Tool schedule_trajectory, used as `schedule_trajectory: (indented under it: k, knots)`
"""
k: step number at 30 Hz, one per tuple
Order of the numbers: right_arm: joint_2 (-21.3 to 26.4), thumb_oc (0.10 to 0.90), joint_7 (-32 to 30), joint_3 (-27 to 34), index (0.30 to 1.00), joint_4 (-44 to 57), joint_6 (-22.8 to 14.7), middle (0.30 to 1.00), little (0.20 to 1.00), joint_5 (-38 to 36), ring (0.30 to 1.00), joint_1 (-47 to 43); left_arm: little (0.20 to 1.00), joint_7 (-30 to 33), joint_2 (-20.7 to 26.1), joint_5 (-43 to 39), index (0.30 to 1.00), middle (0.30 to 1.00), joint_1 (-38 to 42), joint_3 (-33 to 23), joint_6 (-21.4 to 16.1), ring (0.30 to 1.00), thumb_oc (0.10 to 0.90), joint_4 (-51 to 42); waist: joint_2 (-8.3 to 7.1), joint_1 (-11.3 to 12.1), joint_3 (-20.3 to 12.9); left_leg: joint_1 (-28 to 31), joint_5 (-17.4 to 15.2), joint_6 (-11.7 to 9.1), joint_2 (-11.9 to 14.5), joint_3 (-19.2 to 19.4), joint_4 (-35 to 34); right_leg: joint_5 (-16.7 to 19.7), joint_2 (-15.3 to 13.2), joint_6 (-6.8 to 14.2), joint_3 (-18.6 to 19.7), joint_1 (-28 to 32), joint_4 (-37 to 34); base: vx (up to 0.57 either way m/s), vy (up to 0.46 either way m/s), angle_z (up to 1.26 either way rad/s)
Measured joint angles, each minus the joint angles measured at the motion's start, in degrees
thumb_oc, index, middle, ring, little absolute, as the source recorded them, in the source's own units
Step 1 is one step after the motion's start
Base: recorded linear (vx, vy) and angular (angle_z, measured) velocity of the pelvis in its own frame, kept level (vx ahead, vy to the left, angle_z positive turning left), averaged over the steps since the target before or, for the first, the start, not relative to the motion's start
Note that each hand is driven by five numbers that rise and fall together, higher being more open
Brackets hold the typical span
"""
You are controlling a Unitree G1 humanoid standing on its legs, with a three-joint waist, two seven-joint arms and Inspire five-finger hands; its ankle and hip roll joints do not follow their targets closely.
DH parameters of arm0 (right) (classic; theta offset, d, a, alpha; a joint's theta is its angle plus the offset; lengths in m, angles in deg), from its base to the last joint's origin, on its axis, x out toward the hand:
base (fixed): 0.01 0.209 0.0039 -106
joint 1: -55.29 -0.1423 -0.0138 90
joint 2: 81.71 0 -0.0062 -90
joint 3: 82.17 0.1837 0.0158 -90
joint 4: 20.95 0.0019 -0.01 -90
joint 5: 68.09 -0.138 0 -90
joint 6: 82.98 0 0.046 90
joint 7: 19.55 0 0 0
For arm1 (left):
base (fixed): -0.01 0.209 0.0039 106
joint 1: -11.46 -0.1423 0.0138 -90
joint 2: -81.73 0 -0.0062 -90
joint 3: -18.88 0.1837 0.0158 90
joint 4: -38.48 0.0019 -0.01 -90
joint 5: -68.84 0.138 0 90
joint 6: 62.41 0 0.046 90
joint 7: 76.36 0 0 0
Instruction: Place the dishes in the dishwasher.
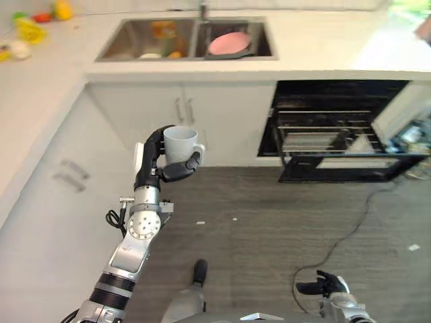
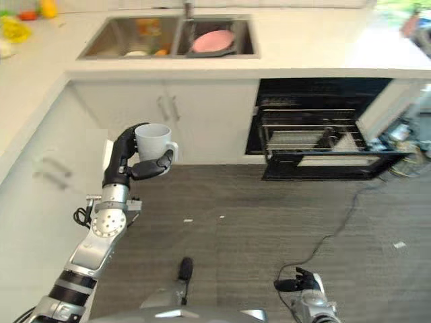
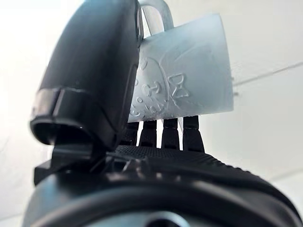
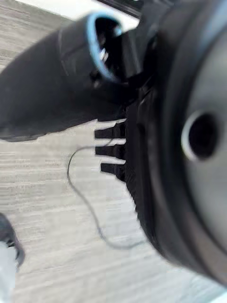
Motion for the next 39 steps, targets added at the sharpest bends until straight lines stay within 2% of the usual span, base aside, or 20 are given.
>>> schedule_trajectory:
  k: [1, 2, 3, 4, 7, 11, 14, 15, 17, 19, 21, 24, 26, 28, 31, 33, 34, 36, 37, 39]
  knots:
    - [-0.1, 0.8, 0.0, 0.5, 0.9, 0.0, 0.0, 0.9, 0.9, -0.8, 0.9, 0.1, 0.3, -0.2, 0.2, 0.0, 0.3, 0.3, 0.6, 0.3, 0.0, 0.3, 0.4, -0.1, -0.07, -0.3, 0.0, 0.6, -0.3, 1.0, -0.2, 1.3, 0.0, -0.7, -0.2, 1.1, -0.1, -1.0, 2.7, 0.28, 0.241, -0.94]
    - [-1.6, 0.8, 0.0, 3.2, 0.9, 0.3, 0.3, 0.9, 0.9, -2.7, 0.9, 1.1, 0.3, -0.7, 1.1, 0.0, 0.3, 0.3, 1.5, 1.3, 0.4, 0.3, 0.4, 0.0, -0.06, -1.5, 0.2, 2.7, -2.2, 3.2, -0.5, 3.4, 0.0, -2.9, 1.0, 5.8, -1.5, -5.4, 13.5, 0.19, 0.214, -0.73]
    - [-2.1, 0.8, 0.0, 3.9, 0.9, 0.3, 0.3, 0.9, 0.9, -3.3, 0.9, 1.5, 0.3, -0.7, 1.4, 0.1, 0.3, 0.3, 1.6, 1.6, 0.4, 0.3, 0.4, -0.1, 0.18, -2.0, 0.3, 3.2, -2.7, 3.5, -0.3, 3.9, 0.0, -3.0, 2.0, 6.0, -2.0, -7.1, 17.8, 0.16, 0.333, -0.8]
    - [-3.3, 0.8, 0.0, 4.3, 0.9, 1.9, 0.1, 0.9, 0.9, -5.0, 0.9, 3.7, 0.3, -1.3, 1.9, 0.2, 0.3, 0.3, 2.5, 2.8, 0.5, 0.3, 0.4, 0.0, 0.83, -3.3, 0.7, 5.6, -4.2, 4.1, 0.0, 4.4, 0.1, -5.1, 4.0, 6.9, -4.4, -13.9, 32.0, 0.07, 0.257, -0.72]
    - [-3.7, 0.8, 0.2, 1.7, 0.9, 4.1, 0.7, 0.9, 0.9, -5.7, 0.9, 2.3, 0.3, -0.6, 1.4, 2.0, 0.3, 0.3, 5.5, 2.6, 0.1, 0.3, 0.4, 0.7, 2.68, -3.1, 4.6, 7.8, -7.4, 4.9, 0.8, 9.7, 1.2, -7.3, 2.0, 6.8, -11.6, -29.0, 43.6, 0.11, 0.193, -1.18]
    - [-6.0, 0.8, 0.4, 1.0, 0.9, 7.2, 0.8, 0.9, 0.9, -5.7, 0.9, 3.4, 0.3, -1.3, 2.0, 2.1, 0.3, 0.3, 4.8, 1.9, 0.6, 0.3, 0.4, 2.8, 0.75, -5.3, 4.5, 12.2, -9.8, 3.0, 1.5, 15.7, 0.4, -3.0, 1.7, 7.5, -15.1, -33.8, 28.2, 0.2, 0.076, -0.6]
    - [-6.2, 0.8, 0.0, 2.3, 0.9, 11.0, -0.1, 0.9, 0.9, -6.3, 0.9, 5.0, 0.3, -0.9, 2.5, 2.0, 0.3, 0.3, 2.4, -0.3, 0.6, 0.3, 0.4, 2.3, -2.17, -4.5, 2.5, 14.0, -13.4, 1.1, 1.2, 18.9, 0.4, 4.1, 1.0, 5.3, -21.1, -32.7, 13.5, 0.26, 0.011, -0.45]
    - [-5.9, 0.8, -0.5, 3.6, 0.9, 12.3, -0.8, 0.9, 0.9, -6.5, 0.9, 5.1, 0.3, -0.6, 2.4, 2.0, 0.3, 0.3, 1.5, -1.3, 0.7, 0.3, 0.4, 2.0, -3.16, -4.3, 1.9, 15.1, -14.8, 0.1, 1.0, 19.5, 0.4, 9.6, 0.8, 2.6, -23.3, -30.7, 7.6, 0.27, -0.004, -0.46]
    - [-5.0, 0.8, -2.5, 8.0, 0.9, 27.0, -1.3, 0.9, 0.9, -9.8, 0.9, 9.7, 0.3, -0.2, 1.4, 2.7, 0.3, 0.3, -0.1, -1.9, 1.0, 0.3, 0.4, 1.9, -0.54, -4.7, 1.3, 16.5, -15.7, -1.1, 2.8, 19.7, 0.7, 14.5, 2.7, -2.0, -25.0, -26.5, 1.4, 0.18, -0.019, -0.34]
    - [-2.6, 0.8, -3.1, 8.9, 0.9, 34.6, -2.9, 0.9, 0.9, -10.3, 0.9, 9.0, 0.3, 0.4, 0.0, 3.4, 0.3, 0.3, -0.2, -3.1, 1.0, 0.3, 0.4, 1.6, 0.57, -5.4, 1.4, 17.5, -15.7, -2.1, 3.8, 19.8, 2.1, 16.3, 3.6, -3.9, -24.1, -23.0, -3.3, 0.12, -0.036, -0.32]
    - [0.6, 0.8, -4.7, 11.0, 0.9, 43.3, -5.1, 0.9, 0.9, -9.4, 0.9, 7.5, 0.3, 1.0, -2.8, 3.7, 0.3, 0.3, 0.1, -4.0, 0.8, 0.3, 0.4, 0.4, 1.04, -5.4, 1.1, 16.6, -17.7, -6.6, 3.9, 19.7, 4.4, 16.4, 3.2, -5.4, -22.3, -21.3, -4.2, 0.16, -0.067, -0.35]
    - [2.6, 0.8, -8.5, 15.7, 0.9, 55.1, -7.4, 0.9, 0.9, -7.2, 0.9, 5.2, 0.3, 2.0, -2.9, 4.4, 0.3, 0.3, 0.4, -4.0, 0.7, 0.3, 0.4, -3.4, 2.96, -7.3, 1.4, 15.3, -15.7, -7.6, 6.2, 19.7, 0.0, 14.9, 3.8, -5.6, -22.8, -20.0, -4.2, 0.1, -0.091, -0.02]
    - [5.3, 0.8, -10.2, 16.0, 0.9, 59.4, -8.6, 0.9, 0.9, -7.2, 0.9, 2.3, 0.3, 2.8, -2.9, 4.5, 0.3, 0.3, 0.6, -4.4, 0.1, 0.3, 0.4, -4.5, 4.74, -7.5, 1.4, 14.4, -10.7, -7.2, 7.8, 19.6, 1.1, 13.7, 5.4, -5.2, -22.4, -18.5, -4.2, 0.07, -0.251, -0.14]
    - [4.3, 0.8, -11.2, 17.2, 0.9, 65.2, -10.1, 0.9, 0.9, -6.1, 0.9, 0.8, 0.3, 4.5, -3.3, 4.3, 0.3, 0.3, 2.5, -5.2, -1.5, 0.3, 0.4, -4.5, 1.14, -6.9, 1.9, 5.8, -12.4, -9.8, 7.1, 18.6, 18.9, 10.9, 2.6, -6.3, -22.2, -20.0, -0.6, 0.06, -0.173, -0.05]
    - [4.7, 0.8, -11.0, 13.8, 0.9, 68.8, -10.7, 0.9, 0.9, -6.2, 0.9, -1.9, 0.3, 6.5, -3.7, 4.2, 0.3, 0.3, 2.8, -5.1, -1.6, 0.3, 0.4, -4.4, -0.67, -4.8, 2.6, -1.2, -11.1, -11.7, 5.9, 15.0, 33.8, 10.9, 1.3, -6.3, -19.2, -19.3, 0.6, 0.11, 0.042, -0.44]
    - [4.7, 0.8, -9.7, 10.9, 0.9, 70.6, -11.0, 0.9, 0.9, -6.3, 0.9, -2.7, 0.3, 6.5, -3.6, 4.2, 0.3, 0.3, 3.3, -4.5, -1.6, 0.3, 0.4, -4.5, -0.38, -5.2, 2.6, -1.5, -14.7, -11.1, 5.6, 14.3, 29.2, 10.4, 0.9, -5.6, -18.4, -17.3, -1.3, 0.2, 0.125, -0.21]
    - [4.8, 0.8, -8.9, 8.5, 0.9, 71.9, -11.5, 0.9, 0.9, -6.3, 0.9, -2.8, 0.3, 6.6, -3.5, 4.2, 0.3, 0.3, 4.9, -4.5, -1.8, 0.3, 0.4, -4.7, 0.45, -5.3, 2.6, 1.4, -14.4, -8.7, 6.3, 16.7, 15.2, 10.5, 1.3, -5.7, -19.2, -16.6, -2.2, 0.23, 0.162, -0.04]
    - [5.0, 0.8, -8.5, 8.1, 0.9, 72.0, -11.5, 0.9, 0.9, -6.3, 0.9, -2.9, 0.3, 6.8, -3.6, 4.2, 0.3, 0.3, 6.1, -4.2, -1.8, 0.3, 0.4, -4.5, 0.92, -5.5, 2.7, 1.5, -13.6, -8.7, 6.9, 17.1, 11.4, 10.5, 1.6, -5.7, -19.1, -15.9, -2.7, 0.2, 0.137, -0.13]
    - [5.9, 0.8, -6.6, 5.3, 0.9, 73.9, -10.4, 0.9, 0.9, -6.3, 0.9, -2.7, 0.3, 7.5, -3.0, 4.5, 0.3, 0.3, 10.5, -2.9, -2.0, 0.3, 0.4, -4.6, 3.05, -5.9, 2.7, 5.1, -10.0, -7.7, 8.1, 17.1, 0.4, 10.7, 3.9, -5.8, -18.5, -13.9, -4.0, 0.11, 0.059, -0.31]
    - [6.6, 0.8, -5.7, 4.4, 0.9, 75.9, -10.4, 0.9, 0.9, -6.3, 0.9, -2.7, 0.3, 8.1, -2.7, 5.0, 0.3, 0.3, 12.1, -2.9, -2.1, 0.3, 0.4, -5.3, 3.99, -6.1, 2.4, 7.0, -8.8, -7.2, 7.4, 17.3, 0.0, 9.9, 4.1, -5.8, -18.0, -13.4, -4.1, 0.05, 0.048, -0.34]
